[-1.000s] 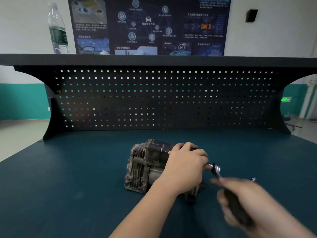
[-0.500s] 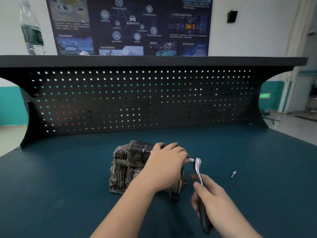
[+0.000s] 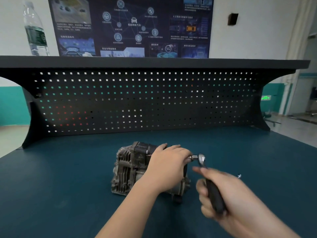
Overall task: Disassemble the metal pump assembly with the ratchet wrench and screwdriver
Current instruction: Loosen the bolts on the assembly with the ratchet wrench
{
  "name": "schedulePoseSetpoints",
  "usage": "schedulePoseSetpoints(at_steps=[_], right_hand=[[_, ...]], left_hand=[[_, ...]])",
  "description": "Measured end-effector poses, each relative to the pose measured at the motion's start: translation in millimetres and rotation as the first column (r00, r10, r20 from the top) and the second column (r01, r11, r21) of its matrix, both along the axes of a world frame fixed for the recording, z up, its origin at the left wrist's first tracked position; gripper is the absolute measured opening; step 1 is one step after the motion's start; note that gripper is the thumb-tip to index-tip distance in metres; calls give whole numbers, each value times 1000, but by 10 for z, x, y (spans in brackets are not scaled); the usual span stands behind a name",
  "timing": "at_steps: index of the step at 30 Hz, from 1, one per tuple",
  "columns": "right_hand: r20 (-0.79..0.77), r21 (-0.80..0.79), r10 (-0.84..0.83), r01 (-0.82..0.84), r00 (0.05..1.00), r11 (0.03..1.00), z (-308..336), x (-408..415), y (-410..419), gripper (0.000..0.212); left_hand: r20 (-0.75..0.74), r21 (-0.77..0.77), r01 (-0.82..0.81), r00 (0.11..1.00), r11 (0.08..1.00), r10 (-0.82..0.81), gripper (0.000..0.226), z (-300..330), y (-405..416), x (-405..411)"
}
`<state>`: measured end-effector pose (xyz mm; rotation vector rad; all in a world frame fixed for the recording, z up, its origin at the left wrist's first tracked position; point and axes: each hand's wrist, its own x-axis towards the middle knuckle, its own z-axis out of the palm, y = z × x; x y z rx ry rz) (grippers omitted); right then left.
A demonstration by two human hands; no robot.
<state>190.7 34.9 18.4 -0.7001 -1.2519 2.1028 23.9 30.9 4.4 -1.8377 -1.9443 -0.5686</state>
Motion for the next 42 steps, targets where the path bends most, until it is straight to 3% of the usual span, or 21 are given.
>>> schedulePoseSetpoints(at_steps=[2,12,34,37,40,42], right_hand=[[17,59,-73,72,997,996,-143,-4,-33,23],[-48,-44,-170,168,984,985,-230,-6,-115,26],[-53,-10,-134,133,990,991,-263,-46,-26,26],[67,208,-165,148,984,967,-314,-41,40,23],[193,589,-249,91,949,803,-358,17,100,24],[198,687,-262,57,945,725,-402,50,132,25]], left_hand=[[-42,-20,18,999,1000,-19,25,18,-26,21],[-218,-91,-41,976,995,20,34,98,-104,129],[-162,-124,-54,986,991,33,44,81,-90,87],[-142,-115,-35,990,993,18,36,78,-79,76],[-66,-57,0,998,998,-4,27,113,-48,36],[-29,-42,1,1000,999,-2,27,123,-20,12]])
